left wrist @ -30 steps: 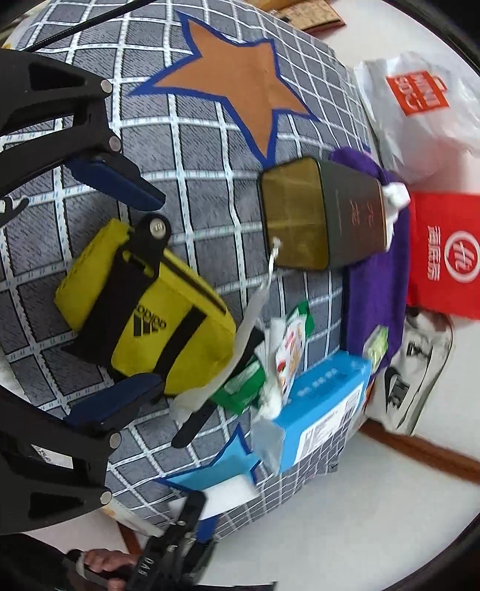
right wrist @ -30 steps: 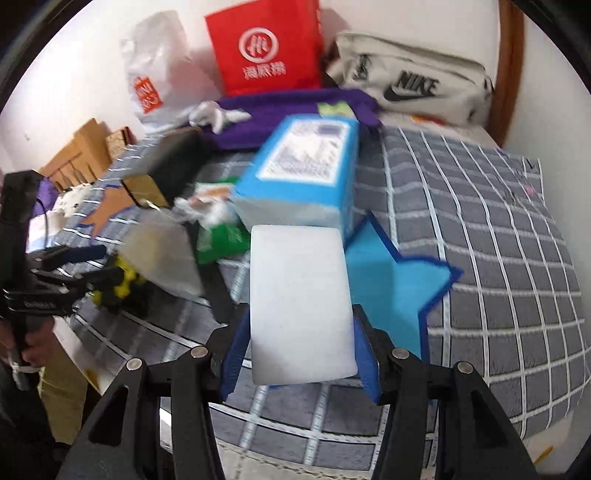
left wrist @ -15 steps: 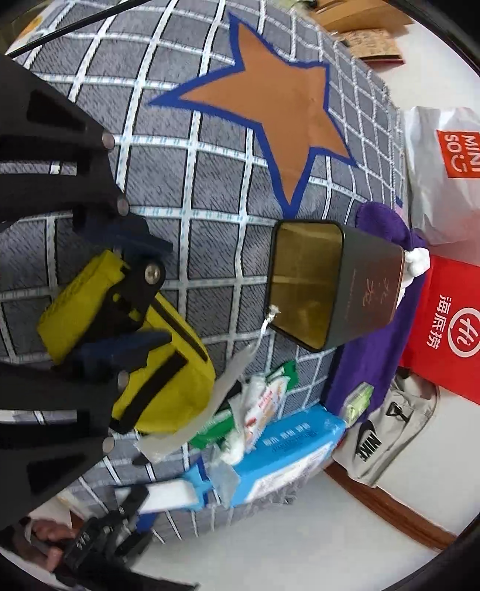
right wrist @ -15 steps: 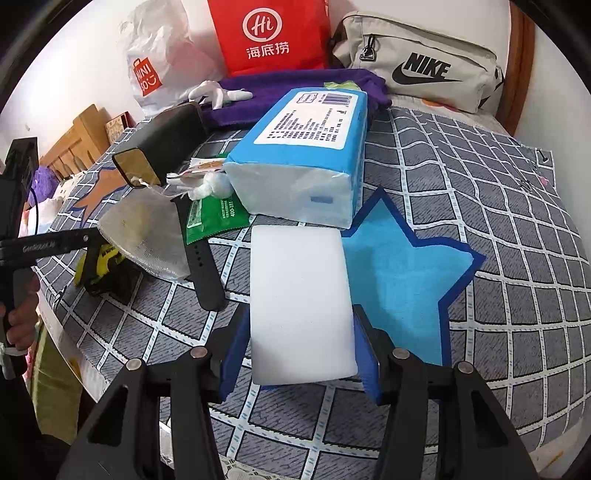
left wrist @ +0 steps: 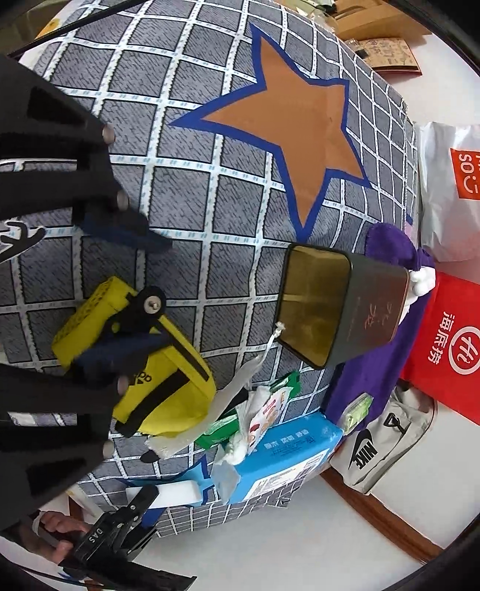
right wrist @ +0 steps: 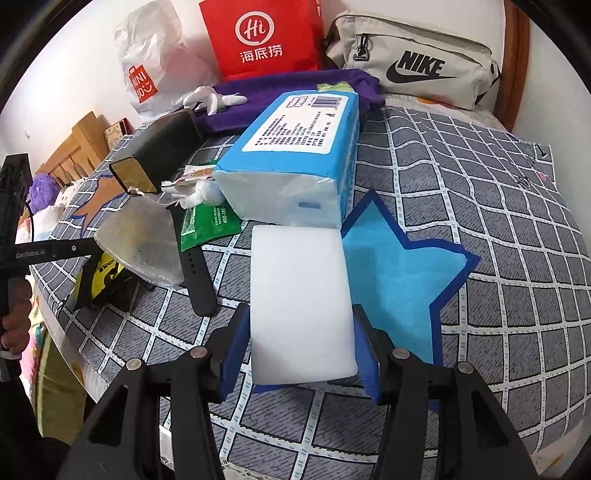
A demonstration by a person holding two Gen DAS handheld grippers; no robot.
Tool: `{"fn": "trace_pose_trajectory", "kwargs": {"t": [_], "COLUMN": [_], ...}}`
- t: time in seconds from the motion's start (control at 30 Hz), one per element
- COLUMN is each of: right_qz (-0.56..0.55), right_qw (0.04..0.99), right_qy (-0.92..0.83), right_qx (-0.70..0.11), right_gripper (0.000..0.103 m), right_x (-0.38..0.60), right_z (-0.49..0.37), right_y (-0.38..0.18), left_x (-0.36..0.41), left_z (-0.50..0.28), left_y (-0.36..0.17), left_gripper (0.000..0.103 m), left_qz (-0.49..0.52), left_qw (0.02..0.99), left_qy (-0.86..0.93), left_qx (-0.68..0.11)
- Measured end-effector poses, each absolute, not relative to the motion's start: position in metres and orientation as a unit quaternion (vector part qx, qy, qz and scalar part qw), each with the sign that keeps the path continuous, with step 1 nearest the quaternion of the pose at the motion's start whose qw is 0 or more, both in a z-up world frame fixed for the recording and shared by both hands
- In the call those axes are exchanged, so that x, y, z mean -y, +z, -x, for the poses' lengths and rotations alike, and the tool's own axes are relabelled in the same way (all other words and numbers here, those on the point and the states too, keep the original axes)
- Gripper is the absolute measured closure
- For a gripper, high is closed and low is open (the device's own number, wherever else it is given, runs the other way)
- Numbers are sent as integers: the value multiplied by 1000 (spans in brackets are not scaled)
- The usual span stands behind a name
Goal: Organize soft objects
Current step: 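Lift the white sponge with the right tool toward the purple towel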
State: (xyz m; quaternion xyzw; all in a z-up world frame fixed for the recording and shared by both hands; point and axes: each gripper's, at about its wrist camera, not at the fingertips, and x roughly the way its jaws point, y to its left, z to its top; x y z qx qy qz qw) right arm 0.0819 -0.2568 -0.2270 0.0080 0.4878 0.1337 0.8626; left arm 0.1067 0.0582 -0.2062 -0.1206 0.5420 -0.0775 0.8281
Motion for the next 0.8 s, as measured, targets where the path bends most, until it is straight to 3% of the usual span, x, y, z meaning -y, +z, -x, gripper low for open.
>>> {"fn": "trace_pose_trajectory", "kwargs": {"t": [0.17,0.2,0.4,0.8], "right_qz": [-10,-10,-14,0], "right_qw": [862,862,863,874], "right_qy": [133,133,136,128], "right_qx": [-489,-489,-486,-470], "right_gripper": [50,50,50,51], "right_x": [256,256,259,255], "right_z": [-82,-82,-82,-89], "right_y": [-229,-229,-228,-209], "left_x": [-53,-51,-50,-74], "left_z": [-103,-103,-102,-101], "left_y": [-214,-214,-206,-169], "left_gripper": [58,74,91,95], "left_qz": [122,126,131,165], "left_qw": [826,827,837,860], "left_qy": [-79,-92,-106,-109], "left_qx": [-544,-540,-521,-471]}}
